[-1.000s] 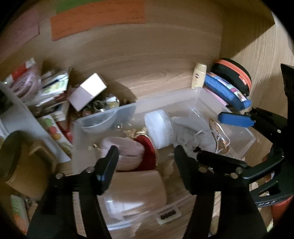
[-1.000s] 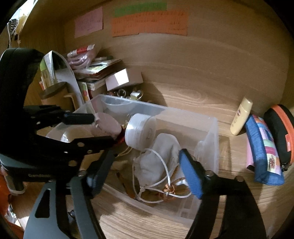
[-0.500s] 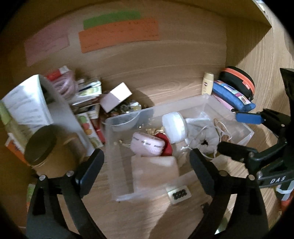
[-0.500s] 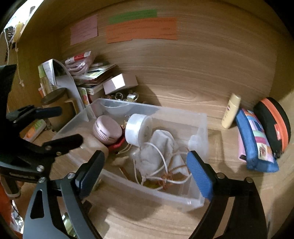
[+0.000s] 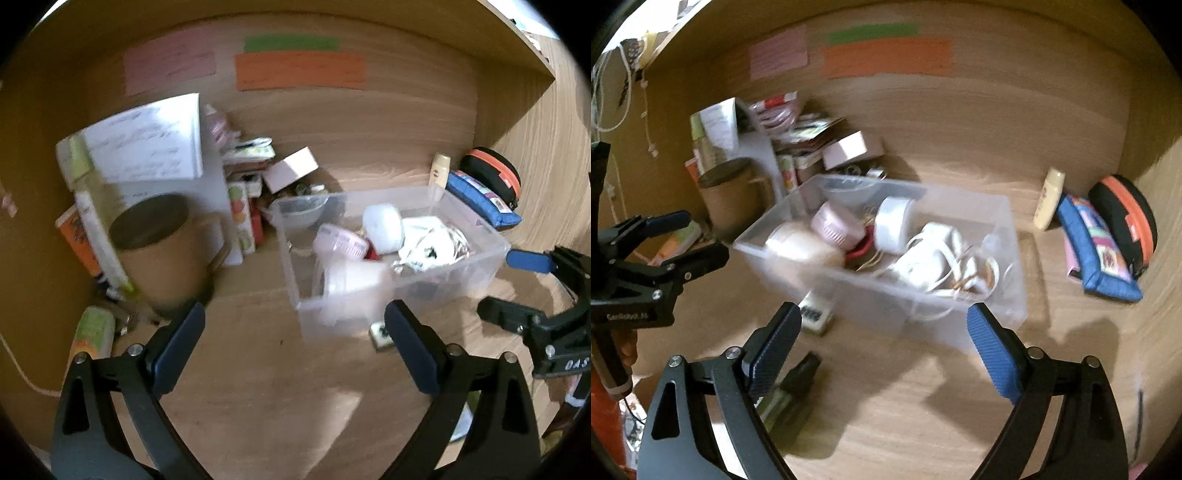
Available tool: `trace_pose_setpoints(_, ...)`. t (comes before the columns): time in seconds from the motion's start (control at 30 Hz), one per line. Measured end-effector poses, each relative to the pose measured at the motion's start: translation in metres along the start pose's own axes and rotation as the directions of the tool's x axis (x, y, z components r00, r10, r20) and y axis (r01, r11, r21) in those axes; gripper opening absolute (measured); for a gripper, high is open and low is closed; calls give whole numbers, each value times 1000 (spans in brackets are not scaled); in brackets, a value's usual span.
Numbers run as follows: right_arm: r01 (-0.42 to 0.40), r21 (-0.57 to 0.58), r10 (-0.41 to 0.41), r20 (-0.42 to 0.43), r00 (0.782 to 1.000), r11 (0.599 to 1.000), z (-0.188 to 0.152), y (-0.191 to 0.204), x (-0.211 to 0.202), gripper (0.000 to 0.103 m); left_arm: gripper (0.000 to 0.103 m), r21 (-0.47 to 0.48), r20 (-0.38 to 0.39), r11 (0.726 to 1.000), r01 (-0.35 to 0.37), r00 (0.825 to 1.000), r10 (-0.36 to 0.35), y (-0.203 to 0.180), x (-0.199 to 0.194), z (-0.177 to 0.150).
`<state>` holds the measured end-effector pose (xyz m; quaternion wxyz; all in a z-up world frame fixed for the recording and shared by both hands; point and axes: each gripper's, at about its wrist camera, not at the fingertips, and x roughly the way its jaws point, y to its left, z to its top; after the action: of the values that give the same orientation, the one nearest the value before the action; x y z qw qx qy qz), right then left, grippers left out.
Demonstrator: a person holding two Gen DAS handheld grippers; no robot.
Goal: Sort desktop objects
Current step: 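Grasp the green spray bottle with the right gripper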
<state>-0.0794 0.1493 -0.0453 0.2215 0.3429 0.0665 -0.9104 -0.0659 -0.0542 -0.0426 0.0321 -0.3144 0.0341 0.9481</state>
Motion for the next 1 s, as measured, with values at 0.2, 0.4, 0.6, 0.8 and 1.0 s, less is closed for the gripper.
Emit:
trace_pose_setpoints(0.2,-39,-4,38,-59,998,999,-25,25,2,90,99,-28,-30,1000,2,1000,-3,5,-6,-27)
trace_pose_setpoints(0.4,-75,-15,73,-107,992,997,-41,46,6,90,99,-62,-42,998,3,999,-6,14,-10,-44)
trace_pose_setpoints(0.6,-64,-52,57,-134,989,997,-55,59,15,84,99,-89,-65,996,9,998,-15,16,-7,-54)
trace_pose_setpoints(0.8,-80,-55,70,-159,985,995,-64,59,22,53,99,-121,-92,992,25,995,-36,15,2,-56)
trace_pose_setpoints(1.0,-84,-32,79,-144,986,996,-65,42,20,38,99,-119,-110,992,47,992,-60,3,14,-50)
